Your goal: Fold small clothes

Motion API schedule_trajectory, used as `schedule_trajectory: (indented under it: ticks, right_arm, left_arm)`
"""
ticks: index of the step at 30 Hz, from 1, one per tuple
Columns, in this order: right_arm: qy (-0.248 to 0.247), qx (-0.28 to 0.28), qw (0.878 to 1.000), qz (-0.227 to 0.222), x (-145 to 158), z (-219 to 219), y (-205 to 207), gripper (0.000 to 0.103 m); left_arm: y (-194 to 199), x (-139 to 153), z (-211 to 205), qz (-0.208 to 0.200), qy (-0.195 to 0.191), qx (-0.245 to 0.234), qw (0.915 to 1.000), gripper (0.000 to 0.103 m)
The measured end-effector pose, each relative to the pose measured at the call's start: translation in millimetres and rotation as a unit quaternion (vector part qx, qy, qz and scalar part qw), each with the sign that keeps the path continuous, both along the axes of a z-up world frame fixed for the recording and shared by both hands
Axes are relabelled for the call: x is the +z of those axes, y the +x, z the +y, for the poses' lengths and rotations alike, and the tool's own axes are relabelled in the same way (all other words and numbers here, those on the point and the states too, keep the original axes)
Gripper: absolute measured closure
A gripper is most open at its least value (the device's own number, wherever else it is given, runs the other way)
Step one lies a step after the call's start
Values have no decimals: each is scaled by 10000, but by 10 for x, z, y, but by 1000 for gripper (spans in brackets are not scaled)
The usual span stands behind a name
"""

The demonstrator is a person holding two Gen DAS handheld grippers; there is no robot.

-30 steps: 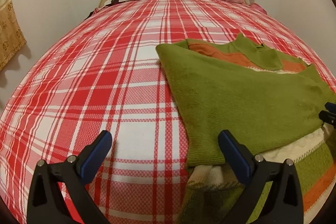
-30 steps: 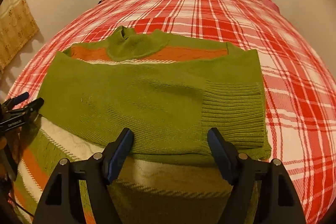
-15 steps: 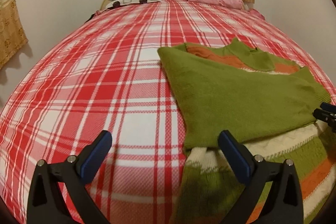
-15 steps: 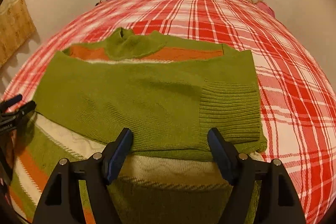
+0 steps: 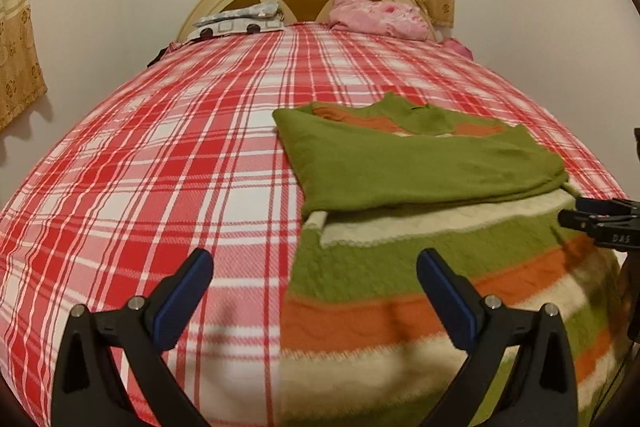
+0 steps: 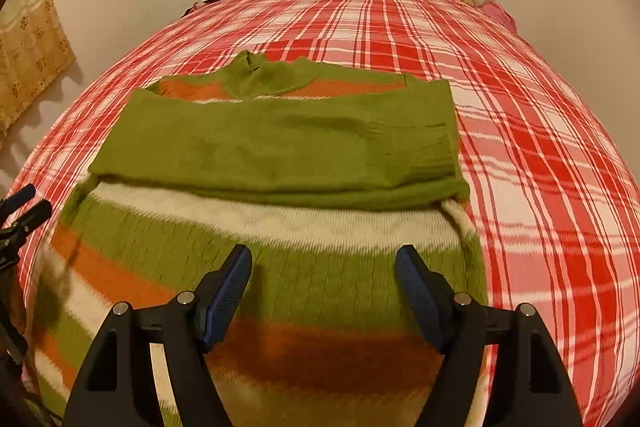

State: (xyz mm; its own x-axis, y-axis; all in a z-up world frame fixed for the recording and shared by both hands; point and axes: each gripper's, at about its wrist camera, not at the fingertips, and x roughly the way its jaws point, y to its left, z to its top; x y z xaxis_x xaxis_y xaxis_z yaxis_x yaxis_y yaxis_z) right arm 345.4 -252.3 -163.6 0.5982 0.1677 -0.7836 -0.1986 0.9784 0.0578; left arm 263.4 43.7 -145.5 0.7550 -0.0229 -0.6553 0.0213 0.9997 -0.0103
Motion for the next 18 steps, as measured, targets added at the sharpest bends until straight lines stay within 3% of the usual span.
schedule_trajectory:
  ticks: [18]
  right_arm:
    - [-23, 67, 9999, -104, -108, 38, -726, 28]
  left_arm:
    - [-659, -105, -87, 206, -394, -135, 9989, 0]
